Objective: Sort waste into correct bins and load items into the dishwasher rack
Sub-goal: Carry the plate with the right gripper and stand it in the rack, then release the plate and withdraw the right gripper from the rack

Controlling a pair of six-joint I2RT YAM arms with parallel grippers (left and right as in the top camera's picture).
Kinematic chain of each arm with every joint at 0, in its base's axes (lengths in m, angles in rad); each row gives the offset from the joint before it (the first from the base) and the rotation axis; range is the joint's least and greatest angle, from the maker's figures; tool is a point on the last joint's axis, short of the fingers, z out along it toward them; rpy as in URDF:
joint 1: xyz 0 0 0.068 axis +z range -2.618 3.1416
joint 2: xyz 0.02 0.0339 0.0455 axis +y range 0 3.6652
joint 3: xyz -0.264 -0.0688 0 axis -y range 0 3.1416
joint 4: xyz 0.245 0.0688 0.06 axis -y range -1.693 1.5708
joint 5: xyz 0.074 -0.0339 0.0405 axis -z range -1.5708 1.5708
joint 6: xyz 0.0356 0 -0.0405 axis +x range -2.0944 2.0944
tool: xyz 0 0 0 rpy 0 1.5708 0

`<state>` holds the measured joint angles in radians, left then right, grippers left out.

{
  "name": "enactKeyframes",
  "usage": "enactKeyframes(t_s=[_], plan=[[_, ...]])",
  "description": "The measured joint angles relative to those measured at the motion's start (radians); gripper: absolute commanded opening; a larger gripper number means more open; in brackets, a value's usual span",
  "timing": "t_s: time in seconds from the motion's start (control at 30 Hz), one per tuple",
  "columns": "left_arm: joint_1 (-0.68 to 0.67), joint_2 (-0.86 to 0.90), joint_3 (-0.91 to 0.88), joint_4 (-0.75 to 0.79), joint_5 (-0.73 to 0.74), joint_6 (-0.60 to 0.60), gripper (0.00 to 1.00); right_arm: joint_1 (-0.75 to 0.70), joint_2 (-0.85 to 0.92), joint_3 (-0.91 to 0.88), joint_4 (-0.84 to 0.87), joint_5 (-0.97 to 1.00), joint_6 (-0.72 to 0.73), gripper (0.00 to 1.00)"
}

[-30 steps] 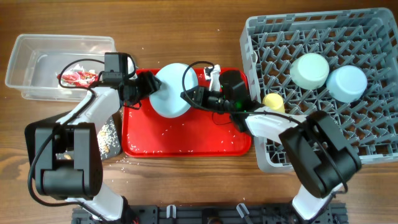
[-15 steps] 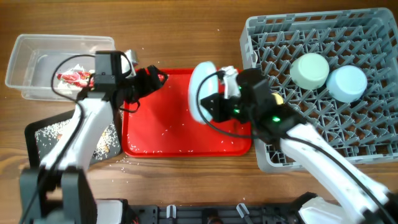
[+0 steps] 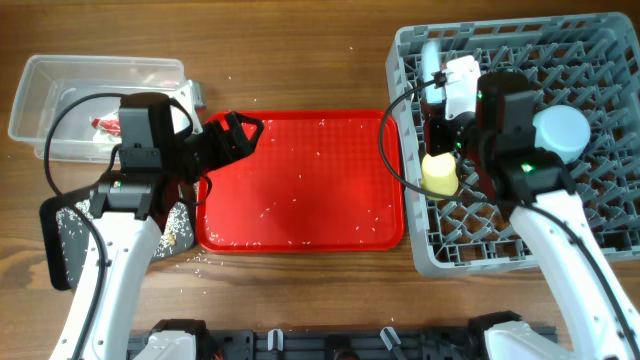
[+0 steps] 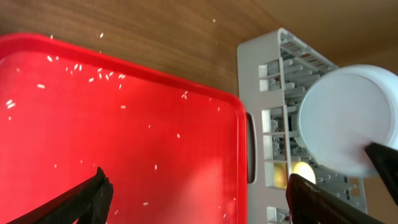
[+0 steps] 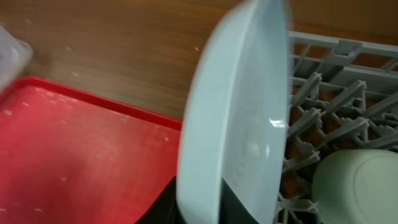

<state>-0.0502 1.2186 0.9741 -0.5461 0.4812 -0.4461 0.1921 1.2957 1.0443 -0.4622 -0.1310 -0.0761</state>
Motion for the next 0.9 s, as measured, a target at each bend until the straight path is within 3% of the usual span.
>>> enactKeyframes(t_s=[0.23, 0.27, 0.3, 0.47, 0.57, 0.67, 0.77, 0.9], plan=[[0.000, -0.003, 0.000, -0.016, 0.000, 0.000, 0.91, -0.008, 0.094, 0.004, -0.001, -0.049, -0.065, 0.12], [0.000, -0.007, 0.000, -0.016, 0.000, 0.002, 0.91, -0.008, 0.092, 0.004, 0.002, -0.053, -0.064, 0.25], [0.000, -0.012, 0.000, -0.016, 0.000, 0.007, 0.92, -0.008, 0.088, 0.004, 0.005, -0.056, -0.064, 0.46], [0.000, -0.034, 0.000, -0.032, 0.000, 0.023, 0.95, -0.008, 0.024, 0.004, 0.014, -0.050, -0.052, 0.49], [0.000, -0.034, 0.000, -0.036, 0.000, 0.026, 0.95, -0.008, -0.037, 0.004, 0.018, -0.023, -0.029, 0.61], [0.000, -0.034, 0.000, -0.039, 0.000, 0.026, 0.94, -0.008, -0.100, 0.004, 0.010, -0.006, -0.002, 0.61], [0.000, -0.045, 0.000, -0.074, 0.000, 0.034, 0.94, -0.008, -0.203, 0.004, -0.016, -0.019, 0.028, 0.75], [0.000, -0.159, 0.048, -0.240, -0.089, 0.067, 1.00, -0.008, -0.438, 0.004, -0.026, -0.081, 0.068, 1.00]])
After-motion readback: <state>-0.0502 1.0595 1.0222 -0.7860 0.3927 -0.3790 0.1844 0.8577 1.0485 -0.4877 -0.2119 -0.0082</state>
